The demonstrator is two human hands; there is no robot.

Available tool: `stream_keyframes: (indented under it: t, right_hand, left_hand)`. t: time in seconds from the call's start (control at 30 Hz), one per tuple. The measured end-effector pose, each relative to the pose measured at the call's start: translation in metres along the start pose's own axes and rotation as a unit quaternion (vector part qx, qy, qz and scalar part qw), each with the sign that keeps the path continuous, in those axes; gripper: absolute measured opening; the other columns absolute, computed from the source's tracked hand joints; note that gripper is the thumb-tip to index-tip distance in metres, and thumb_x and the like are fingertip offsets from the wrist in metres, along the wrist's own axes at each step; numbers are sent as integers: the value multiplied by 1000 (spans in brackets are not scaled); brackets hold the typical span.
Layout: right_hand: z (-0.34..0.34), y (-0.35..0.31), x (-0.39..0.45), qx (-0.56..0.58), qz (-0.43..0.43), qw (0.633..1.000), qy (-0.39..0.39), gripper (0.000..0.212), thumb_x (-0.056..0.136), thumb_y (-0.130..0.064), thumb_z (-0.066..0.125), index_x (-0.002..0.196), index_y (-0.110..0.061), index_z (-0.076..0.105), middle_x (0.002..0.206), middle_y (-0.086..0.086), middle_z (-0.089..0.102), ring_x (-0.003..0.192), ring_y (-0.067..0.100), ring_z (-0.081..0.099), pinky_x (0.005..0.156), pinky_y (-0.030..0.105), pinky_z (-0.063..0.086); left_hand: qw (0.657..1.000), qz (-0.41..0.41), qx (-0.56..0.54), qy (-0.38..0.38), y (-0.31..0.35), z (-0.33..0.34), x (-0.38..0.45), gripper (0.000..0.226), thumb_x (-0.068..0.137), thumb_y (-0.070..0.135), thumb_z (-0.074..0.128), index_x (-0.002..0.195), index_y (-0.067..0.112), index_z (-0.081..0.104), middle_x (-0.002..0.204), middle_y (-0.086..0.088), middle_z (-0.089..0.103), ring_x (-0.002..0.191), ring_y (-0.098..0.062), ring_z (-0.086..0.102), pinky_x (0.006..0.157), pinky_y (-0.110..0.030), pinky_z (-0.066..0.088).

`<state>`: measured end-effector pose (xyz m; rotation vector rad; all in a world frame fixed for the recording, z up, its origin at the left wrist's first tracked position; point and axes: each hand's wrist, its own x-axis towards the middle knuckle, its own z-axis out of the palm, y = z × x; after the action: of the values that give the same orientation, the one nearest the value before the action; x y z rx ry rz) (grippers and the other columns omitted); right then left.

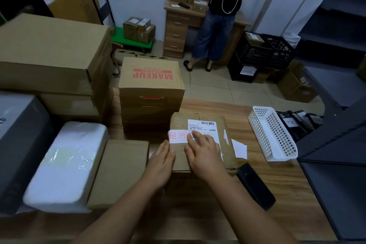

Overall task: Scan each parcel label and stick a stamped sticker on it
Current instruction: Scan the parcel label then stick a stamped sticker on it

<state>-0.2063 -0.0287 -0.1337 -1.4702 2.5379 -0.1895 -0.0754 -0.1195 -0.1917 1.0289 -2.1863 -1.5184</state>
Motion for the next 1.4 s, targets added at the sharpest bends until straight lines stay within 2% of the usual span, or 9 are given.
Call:
stream_keyframes:
  t: [0.23, 0.4, 0.5, 0.7, 0.83, 0.97, 1.17, 1.3, 1.4]
  right_hand:
    - [-1, -1, -2, 4, 6, 1000, 3, 51, 105, -43, 29, 154, -30, 29, 162, -9, 20, 141, 18, 21, 111, 38, 19]
    - [1, -1, -1, -4, 3, 1000, 12, 50, 105, -44, 29, 153, -30, 31, 162, -8, 22, 138, 20, 25, 109, 39, 22]
    - [0, 0, -1, -7, 3, 1000, 4, 51, 105, -45, 28, 154, -31, 29, 162, -9, 21, 139, 19, 24, 110, 40, 22]
    - [-4, -2, -3, -3, 5, 1000, -8, 52, 105, -46, 27, 155, -31, 25, 163, -9, 17, 141, 18, 21, 112, 40, 20]
    - [-23, 19, -6, 115, -11, 993, 7, 48, 101, -48, 41, 146, -31, 45, 159, -12, 28, 144, 16, 25, 116, 37, 21]
    - [-45, 66, -25, 136, 49, 983, 116, 62, 87, -62, 49, 139, -28, 53, 145, -7, 45, 135, 18, 38, 102, 33, 26]
    - [-36, 113, -48, 233, 129, 963, -42, 114, 69, -65, 76, 157, -24, 16, 162, -4, 21, 149, 19, 19, 118, 40, 22]
    - [-24, 119, -52, 336, 68, 935, -96, 95, 68, -39, 89, 143, -35, 32, 126, -24, 49, 124, 5, 48, 86, 9, 40]
    - [-14, 126, -47, 390, 46, 915, -94, 91, 66, -33, 91, 140, -31, 39, 120, -21, 57, 116, 6, 56, 89, 17, 44]
  left_hand:
    - [985, -40, 20, 167, 19, -9, 6, 52, 103, 32, 43, 150, 12, 36, 157, -5, 32, 144, -21, 29, 118, -40, 25]
    - [998, -15, 28, 54, 27, -1, 13, 49, 106, 29, 35, 153, 20, 28, 158, -2, 33, 142, -16, 32, 116, -32, 26]
    - [996, -70, -40, 35, 30, 5, 7, 51, 107, 29, 33, 156, 27, 20, 150, 1, 42, 123, -10, 43, 92, -20, 31]
    - [992, -97, -84, -11, 27, -6, 1, 33, 105, 40, 36, 136, 44, 43, 140, 7, 54, 119, -11, 52, 96, -27, 39]
    - [995, -88, 35, 30, 22, -18, -5, 70, 90, 65, 50, 144, 20, 45, 150, -2, 43, 136, -21, 41, 114, -39, 32]
    - [988, 3, 147, 38, 29, -20, -23, 94, 78, 67, 64, 153, 26, 25, 158, 6, 27, 143, -18, 28, 117, -42, 28]
    - [985, -35, 166, 6, 28, -10, -31, 117, 65, 65, 77, 156, 22, 17, 160, 5, 25, 145, -18, 27, 117, -38, 28]
    - [996, -56, 67, -4, 24, -2, -33, 86, 65, 44, 88, 134, 46, 37, 129, 18, 55, 125, -15, 54, 96, -23, 46]
    - [998, -49, 1, 25, 29, 9, -39, 90, 58, 42, 90, 134, 44, 42, 119, 18, 61, 114, -11, 61, 85, -16, 49]
